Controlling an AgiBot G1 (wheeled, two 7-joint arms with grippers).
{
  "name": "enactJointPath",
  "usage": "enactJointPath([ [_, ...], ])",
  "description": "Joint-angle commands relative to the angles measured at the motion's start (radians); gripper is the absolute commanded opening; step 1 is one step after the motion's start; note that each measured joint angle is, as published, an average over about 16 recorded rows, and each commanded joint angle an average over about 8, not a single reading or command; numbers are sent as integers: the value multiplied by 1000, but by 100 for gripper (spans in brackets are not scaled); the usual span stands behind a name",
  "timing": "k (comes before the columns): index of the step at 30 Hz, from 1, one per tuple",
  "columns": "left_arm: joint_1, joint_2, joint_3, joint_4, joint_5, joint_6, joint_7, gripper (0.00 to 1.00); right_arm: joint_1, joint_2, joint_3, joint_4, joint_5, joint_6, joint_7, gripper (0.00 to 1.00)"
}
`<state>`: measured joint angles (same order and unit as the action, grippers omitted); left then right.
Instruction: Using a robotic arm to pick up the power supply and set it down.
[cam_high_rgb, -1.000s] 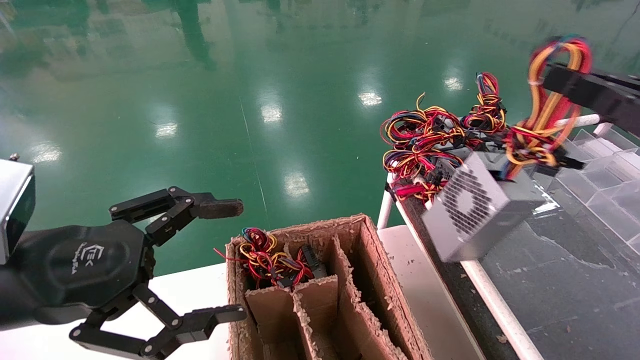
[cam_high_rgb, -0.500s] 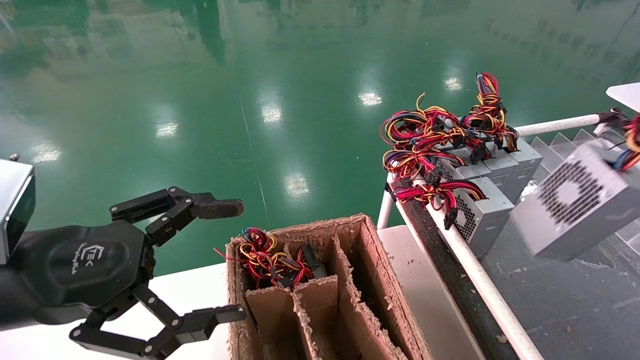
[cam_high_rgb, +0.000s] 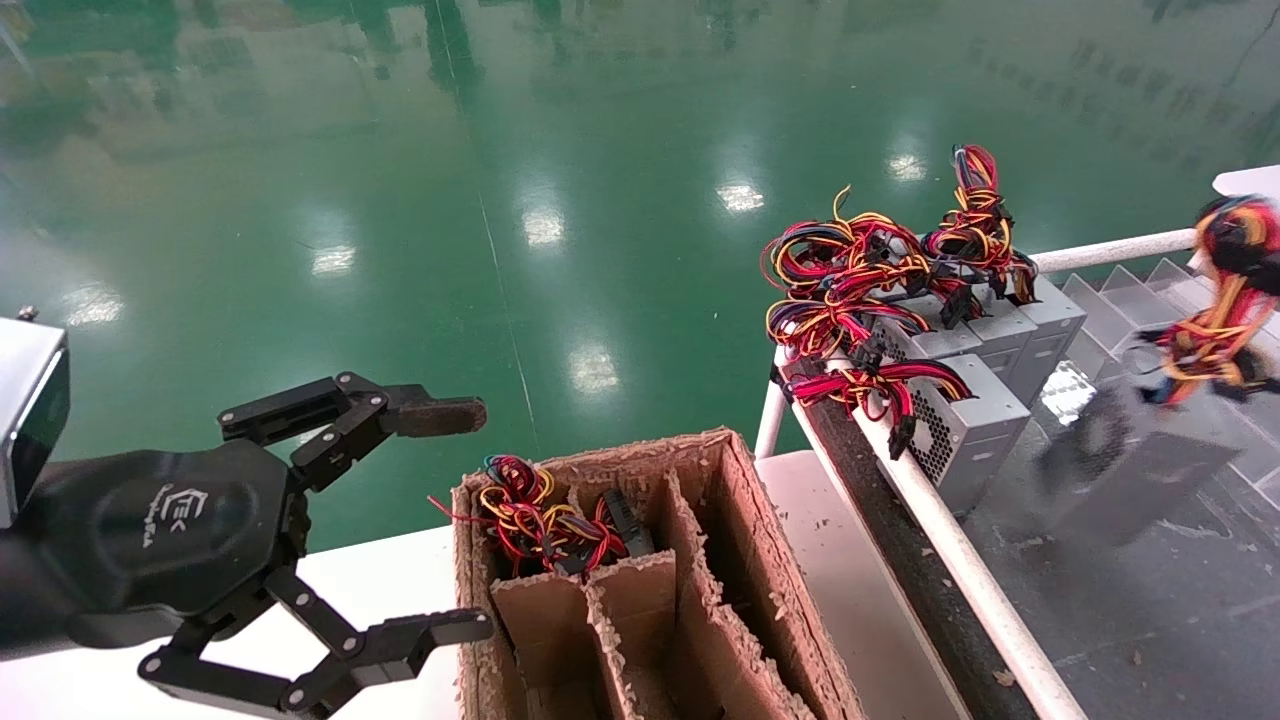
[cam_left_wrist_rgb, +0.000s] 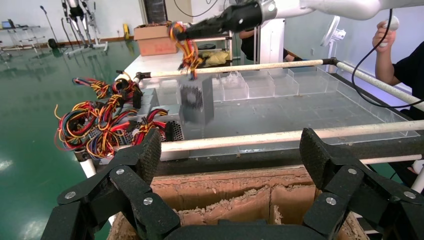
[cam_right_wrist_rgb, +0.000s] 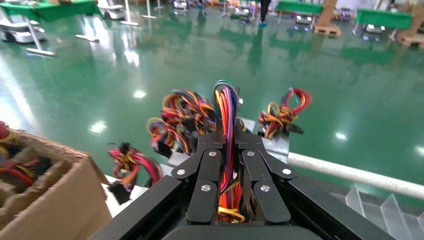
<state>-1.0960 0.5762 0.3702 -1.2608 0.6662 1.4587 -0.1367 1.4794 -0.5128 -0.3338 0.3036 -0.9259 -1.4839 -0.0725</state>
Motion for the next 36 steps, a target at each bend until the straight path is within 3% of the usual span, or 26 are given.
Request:
enactJointPath([
  [1,0,0,0,0,0,0,0,100,19,-26,-16,-21,-29,16,-33,0],
  [12,0,0,0,0,0,0,0,100,112,-134,-60,-98,-101,53,-104,0],
  [13,0,0,0,0,0,0,0,100,118,-141,-62,-104,-105,54,-107,4],
  [20,0,0,0,0,0,0,0,100,152,-175,-76,-143,-126,63,-118,91],
  [21,0,0,0,0,0,0,0,100,155,-177,-78,-148,-129,63,-120,99],
  [36,0,0,0,0,0,0,0,100,183,-173,-78,-192,-131,53,-154,100],
])
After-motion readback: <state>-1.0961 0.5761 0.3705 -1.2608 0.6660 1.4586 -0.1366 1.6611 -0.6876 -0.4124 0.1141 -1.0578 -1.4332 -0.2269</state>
